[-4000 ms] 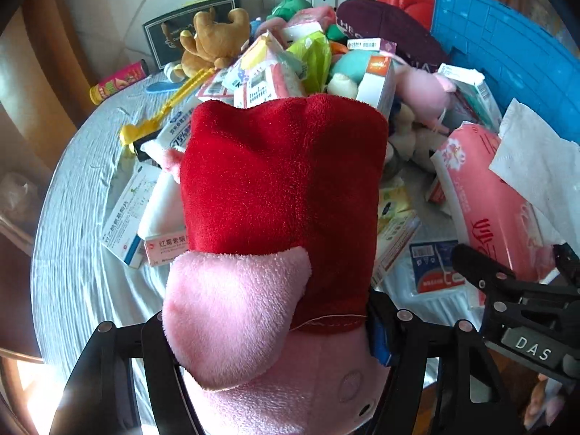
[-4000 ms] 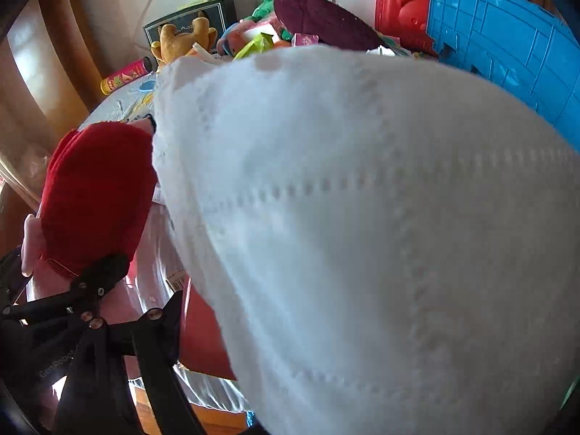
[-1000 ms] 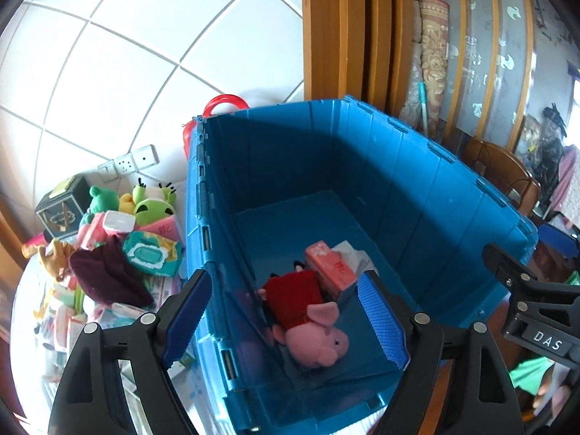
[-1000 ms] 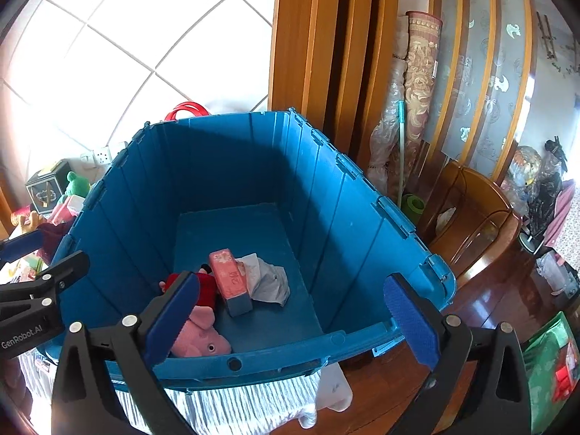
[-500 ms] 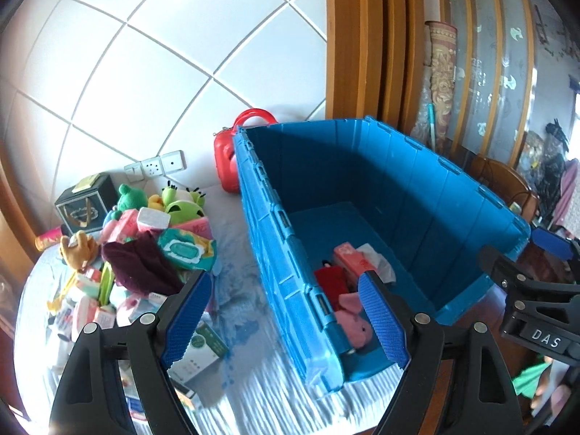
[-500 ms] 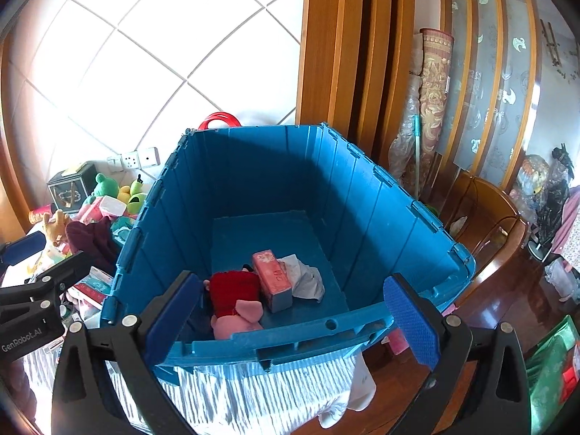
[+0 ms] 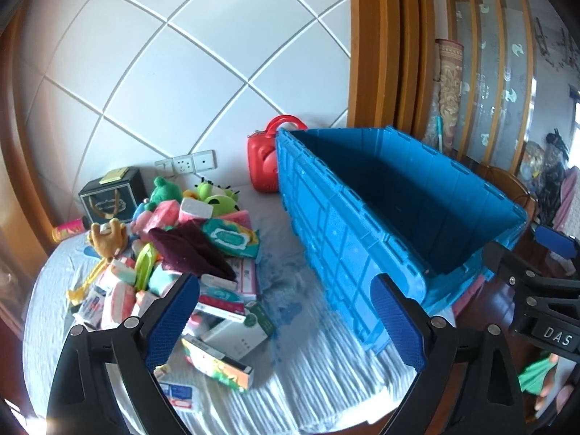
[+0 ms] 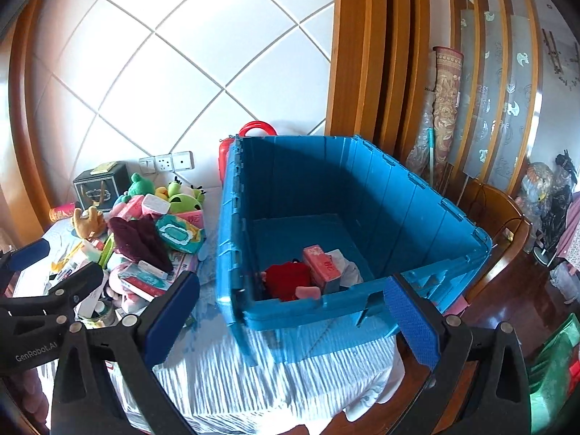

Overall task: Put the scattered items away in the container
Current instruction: 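Withdraw both tools from the crate back toward the pile, then grasp the green-and-orange medicine box with the right tool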

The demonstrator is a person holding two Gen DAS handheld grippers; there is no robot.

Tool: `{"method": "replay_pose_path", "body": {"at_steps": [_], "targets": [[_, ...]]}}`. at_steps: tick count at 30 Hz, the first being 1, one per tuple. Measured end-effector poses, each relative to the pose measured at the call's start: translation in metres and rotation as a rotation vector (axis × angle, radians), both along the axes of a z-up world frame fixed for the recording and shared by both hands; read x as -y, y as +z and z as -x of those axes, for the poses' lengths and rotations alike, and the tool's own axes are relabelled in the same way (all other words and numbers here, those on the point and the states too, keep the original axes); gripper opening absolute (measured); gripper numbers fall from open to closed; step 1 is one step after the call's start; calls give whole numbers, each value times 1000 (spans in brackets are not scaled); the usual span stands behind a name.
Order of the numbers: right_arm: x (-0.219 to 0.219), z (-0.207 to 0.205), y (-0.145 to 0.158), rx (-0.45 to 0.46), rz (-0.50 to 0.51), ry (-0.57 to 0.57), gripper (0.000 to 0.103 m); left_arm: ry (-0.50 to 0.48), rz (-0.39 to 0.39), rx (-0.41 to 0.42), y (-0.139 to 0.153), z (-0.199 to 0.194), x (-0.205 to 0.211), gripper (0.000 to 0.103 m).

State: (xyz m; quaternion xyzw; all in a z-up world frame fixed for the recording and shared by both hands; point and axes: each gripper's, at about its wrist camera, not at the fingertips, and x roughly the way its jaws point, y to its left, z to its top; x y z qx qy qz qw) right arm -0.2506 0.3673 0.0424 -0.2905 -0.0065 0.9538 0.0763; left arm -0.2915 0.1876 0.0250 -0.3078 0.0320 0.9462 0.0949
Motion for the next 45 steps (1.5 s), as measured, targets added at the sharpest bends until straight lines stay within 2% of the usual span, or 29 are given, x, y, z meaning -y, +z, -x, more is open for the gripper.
{"method": "replay_pose_path", "body": {"at_steps": [7, 15, 22, 26, 33, 41, 45], "targets": [[76, -16, -19, 10, 34, 85, 103, 87, 13, 11, -20, -31, 83, 100], [158, -28, -58, 31, 93, 213, 103, 195, 7, 38, -49, -61, 179, 100], [193, -29, -99, 99, 123, 267, 103, 253, 20, 81, -87, -78, 230, 100], [201, -24, -124, 152, 125, 286, 103, 294, 30, 133, -117, -79, 251, 100], [201, 2, -181, 276, 119, 325, 103, 366, 20, 256, -169, -60, 257, 100], [176, 58, -244, 400, 105, 420, 103, 439, 13, 381, -228, -20, 215, 98], [167, 91, -258, 433, 91, 521, 102, 537, -46, 437, -252, -1, 193, 95]]}}
